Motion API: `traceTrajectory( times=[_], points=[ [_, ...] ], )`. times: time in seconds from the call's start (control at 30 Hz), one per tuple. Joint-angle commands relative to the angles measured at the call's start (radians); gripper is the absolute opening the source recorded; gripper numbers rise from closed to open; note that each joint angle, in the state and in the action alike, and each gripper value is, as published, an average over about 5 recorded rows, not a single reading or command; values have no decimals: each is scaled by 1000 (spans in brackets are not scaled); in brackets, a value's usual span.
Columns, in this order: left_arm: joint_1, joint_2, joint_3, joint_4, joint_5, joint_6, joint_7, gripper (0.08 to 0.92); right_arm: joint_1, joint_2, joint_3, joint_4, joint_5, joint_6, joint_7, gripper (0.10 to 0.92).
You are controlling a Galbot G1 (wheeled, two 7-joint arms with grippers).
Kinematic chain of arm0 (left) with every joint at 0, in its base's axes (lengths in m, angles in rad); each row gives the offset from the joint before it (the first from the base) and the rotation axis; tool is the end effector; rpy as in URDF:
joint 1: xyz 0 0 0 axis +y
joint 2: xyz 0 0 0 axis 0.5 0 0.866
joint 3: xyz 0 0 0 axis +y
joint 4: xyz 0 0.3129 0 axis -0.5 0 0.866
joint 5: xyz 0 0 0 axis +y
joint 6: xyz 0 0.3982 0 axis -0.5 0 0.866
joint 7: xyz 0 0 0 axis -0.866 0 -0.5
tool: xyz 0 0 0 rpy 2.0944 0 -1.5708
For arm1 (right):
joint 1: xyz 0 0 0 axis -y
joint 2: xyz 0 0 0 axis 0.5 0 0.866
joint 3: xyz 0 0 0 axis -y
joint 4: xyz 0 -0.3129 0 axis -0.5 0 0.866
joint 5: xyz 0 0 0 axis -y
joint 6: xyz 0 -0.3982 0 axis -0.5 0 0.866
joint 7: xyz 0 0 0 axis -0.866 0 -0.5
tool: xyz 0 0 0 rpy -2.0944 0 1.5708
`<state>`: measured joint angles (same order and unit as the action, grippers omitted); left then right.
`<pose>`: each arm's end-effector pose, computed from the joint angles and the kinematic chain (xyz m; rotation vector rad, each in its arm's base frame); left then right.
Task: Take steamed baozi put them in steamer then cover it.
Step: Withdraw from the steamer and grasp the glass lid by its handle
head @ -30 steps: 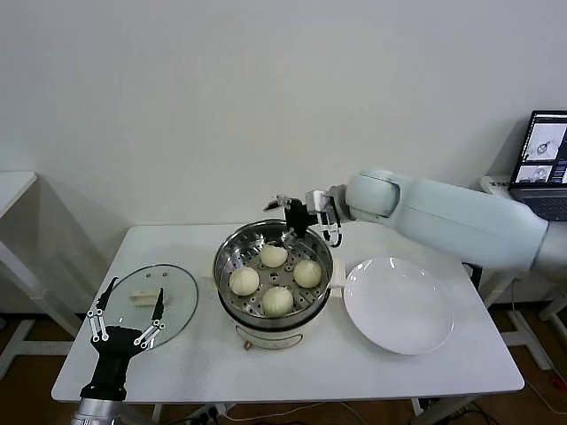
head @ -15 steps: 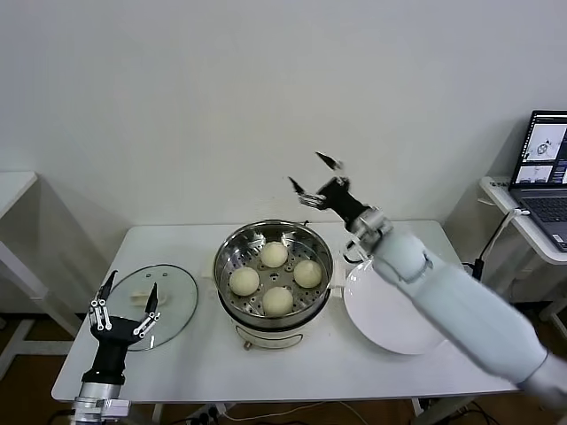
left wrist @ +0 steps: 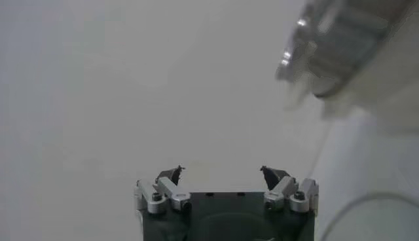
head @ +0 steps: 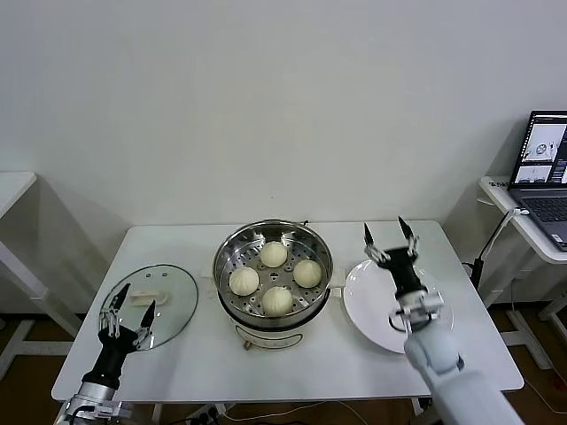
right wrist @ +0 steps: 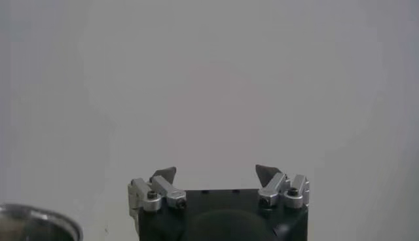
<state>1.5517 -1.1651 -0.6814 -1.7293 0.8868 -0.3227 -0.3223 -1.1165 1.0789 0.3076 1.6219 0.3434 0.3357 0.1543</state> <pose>0.2407 0.1555 -0.3675 0.0789 2.4102 1.7498 0.3669 -0.0631 -0.3243 -0.1305 2.9065 -0.1141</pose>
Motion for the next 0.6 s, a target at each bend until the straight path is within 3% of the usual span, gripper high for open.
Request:
traceTrajectory(
  times=[0.03,0.27,0.6],
  points=[
    [-93,4,21,269,235,-44,-52,823,-252,135,173,20,-79,47,10,823],
    [-194,-1,38,379,259,-80,-114,823,-249,157,159,14,-106,40,10,823],
    [-271,6,38,425,272,-23,-114,823,-252,171,156,-14,-126,43,3,823]
  ],
)
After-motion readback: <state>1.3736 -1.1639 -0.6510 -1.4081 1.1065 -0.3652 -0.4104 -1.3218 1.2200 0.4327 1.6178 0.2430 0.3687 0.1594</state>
